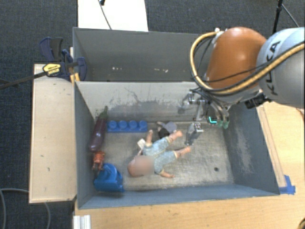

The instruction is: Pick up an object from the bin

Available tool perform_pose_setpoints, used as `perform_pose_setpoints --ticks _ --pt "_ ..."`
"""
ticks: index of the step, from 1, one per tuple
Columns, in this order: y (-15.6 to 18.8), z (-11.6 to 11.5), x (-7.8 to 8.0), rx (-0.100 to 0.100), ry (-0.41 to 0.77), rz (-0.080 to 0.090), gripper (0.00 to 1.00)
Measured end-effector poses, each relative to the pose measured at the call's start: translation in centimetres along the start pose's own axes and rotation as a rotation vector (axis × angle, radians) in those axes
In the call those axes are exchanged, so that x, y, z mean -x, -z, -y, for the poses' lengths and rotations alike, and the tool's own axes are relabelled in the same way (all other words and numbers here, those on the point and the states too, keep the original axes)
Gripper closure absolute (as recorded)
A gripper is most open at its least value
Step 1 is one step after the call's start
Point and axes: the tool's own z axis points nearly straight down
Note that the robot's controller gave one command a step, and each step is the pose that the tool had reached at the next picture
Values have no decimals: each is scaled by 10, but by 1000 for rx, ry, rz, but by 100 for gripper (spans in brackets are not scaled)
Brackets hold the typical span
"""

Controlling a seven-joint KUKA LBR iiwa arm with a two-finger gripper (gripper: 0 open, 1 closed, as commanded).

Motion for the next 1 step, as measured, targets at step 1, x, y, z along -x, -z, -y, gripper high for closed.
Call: perform_pose_setpoints --ticks 1 --pt "5 0 2 0 -1 8 0"
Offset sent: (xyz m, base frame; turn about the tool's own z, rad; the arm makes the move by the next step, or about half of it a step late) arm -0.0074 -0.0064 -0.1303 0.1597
